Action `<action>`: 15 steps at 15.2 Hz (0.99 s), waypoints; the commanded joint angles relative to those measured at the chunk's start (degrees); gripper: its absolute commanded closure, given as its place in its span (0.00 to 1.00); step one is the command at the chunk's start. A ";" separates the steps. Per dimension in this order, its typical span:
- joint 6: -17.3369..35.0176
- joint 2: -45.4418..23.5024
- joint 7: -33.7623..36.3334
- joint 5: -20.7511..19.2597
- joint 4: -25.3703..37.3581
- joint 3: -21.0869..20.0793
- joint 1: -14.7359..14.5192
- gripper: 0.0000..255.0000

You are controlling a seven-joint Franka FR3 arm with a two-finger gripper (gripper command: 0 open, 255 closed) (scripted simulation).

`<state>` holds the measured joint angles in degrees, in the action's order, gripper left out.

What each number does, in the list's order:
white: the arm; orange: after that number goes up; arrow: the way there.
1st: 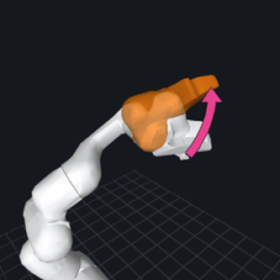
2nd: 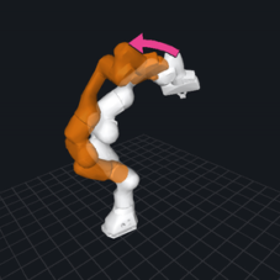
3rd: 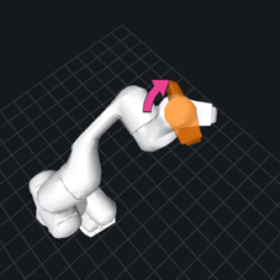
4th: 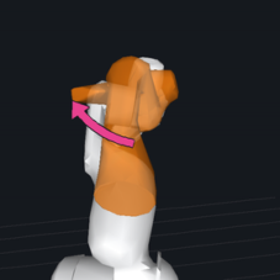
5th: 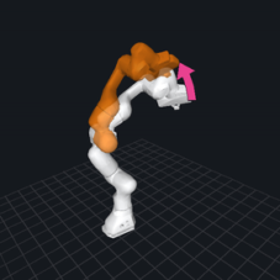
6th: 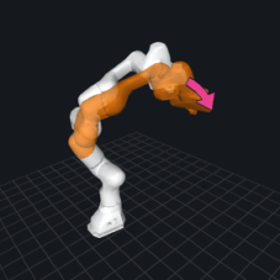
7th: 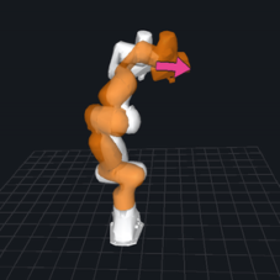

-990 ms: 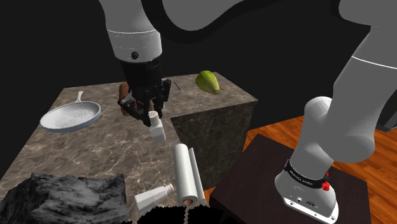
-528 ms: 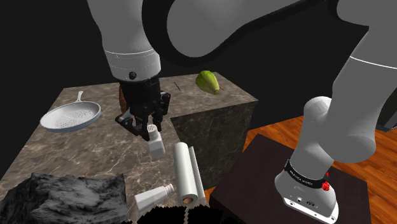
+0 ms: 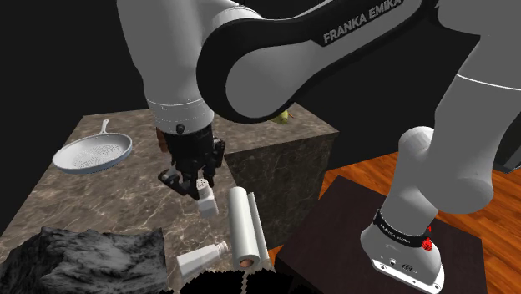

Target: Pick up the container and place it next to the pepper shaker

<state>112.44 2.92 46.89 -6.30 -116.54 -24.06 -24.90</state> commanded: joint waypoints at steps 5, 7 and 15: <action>4.57 -1.75 1.15 -1.02 -3.03 -0.15 -0.05 1.00; 6.02 -2.35 1.55 -1.40 -3.97 -0.17 -0.06 1.00; 12.02 -5.42 3.51 -3.44 -7.35 -0.19 -0.14 1.00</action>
<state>123.57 -2.05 50.10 -9.42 -123.42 -24.26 -25.03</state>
